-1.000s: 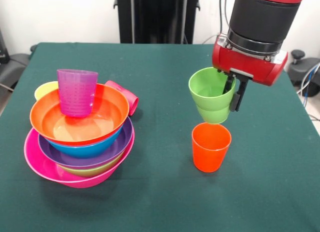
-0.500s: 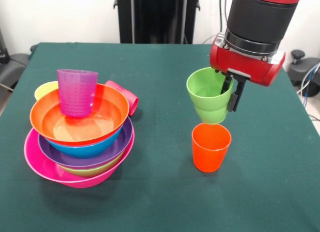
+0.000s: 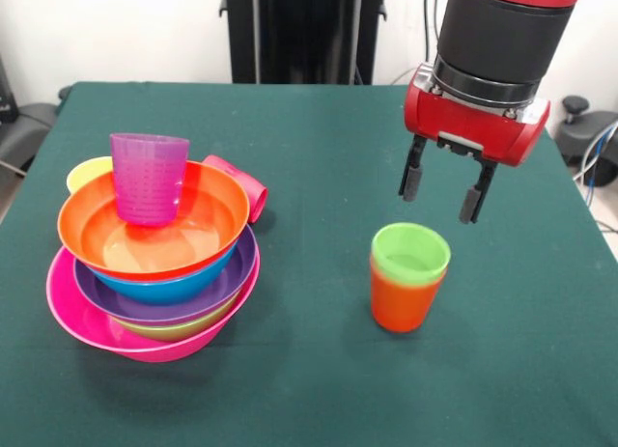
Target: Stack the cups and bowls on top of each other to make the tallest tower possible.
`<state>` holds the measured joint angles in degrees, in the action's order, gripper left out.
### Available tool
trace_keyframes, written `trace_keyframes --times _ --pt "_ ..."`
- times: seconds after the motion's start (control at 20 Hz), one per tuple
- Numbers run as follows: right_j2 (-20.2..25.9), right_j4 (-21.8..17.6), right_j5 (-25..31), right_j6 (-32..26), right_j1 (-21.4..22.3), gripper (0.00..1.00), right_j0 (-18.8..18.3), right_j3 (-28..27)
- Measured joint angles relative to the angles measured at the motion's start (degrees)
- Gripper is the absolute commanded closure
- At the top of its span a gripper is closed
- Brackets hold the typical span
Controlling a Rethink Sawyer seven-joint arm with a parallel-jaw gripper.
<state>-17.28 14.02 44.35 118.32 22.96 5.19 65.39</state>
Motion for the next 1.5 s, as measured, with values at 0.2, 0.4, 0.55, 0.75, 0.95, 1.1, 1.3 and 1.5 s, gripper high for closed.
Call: trace_keyframes --times 0.2,0.4,0.55,0.75,0.95,1.1,1.3,1.5 --pt "0.0 0.0 0.0 0.0 0.0 0.00 0.0 0.0" --pt "0.0 0.0 0.0 0.0 0.0 0.00 0.0 0.0" --pt "0.0 0.0 0.0 0.0 0.0 0.00 0.0 0.0" --pt "0.0 0.0 0.0 0.0 0.0 0.00 0.0 0.0" --pt "0.0 0.0 -0.4 0.0 -0.4 0.00 -0.1 0.0" --pt "0.0 0.0 -1.6 0.0 -0.8 0.00 -0.2 0.0" --pt "0.0 0.0 -4.2 0.0 -1.8 0.00 -0.6 0.0" --pt "0.0 0.0 -8.2 0.0 -3.4 0.00 -1.0 0.0"
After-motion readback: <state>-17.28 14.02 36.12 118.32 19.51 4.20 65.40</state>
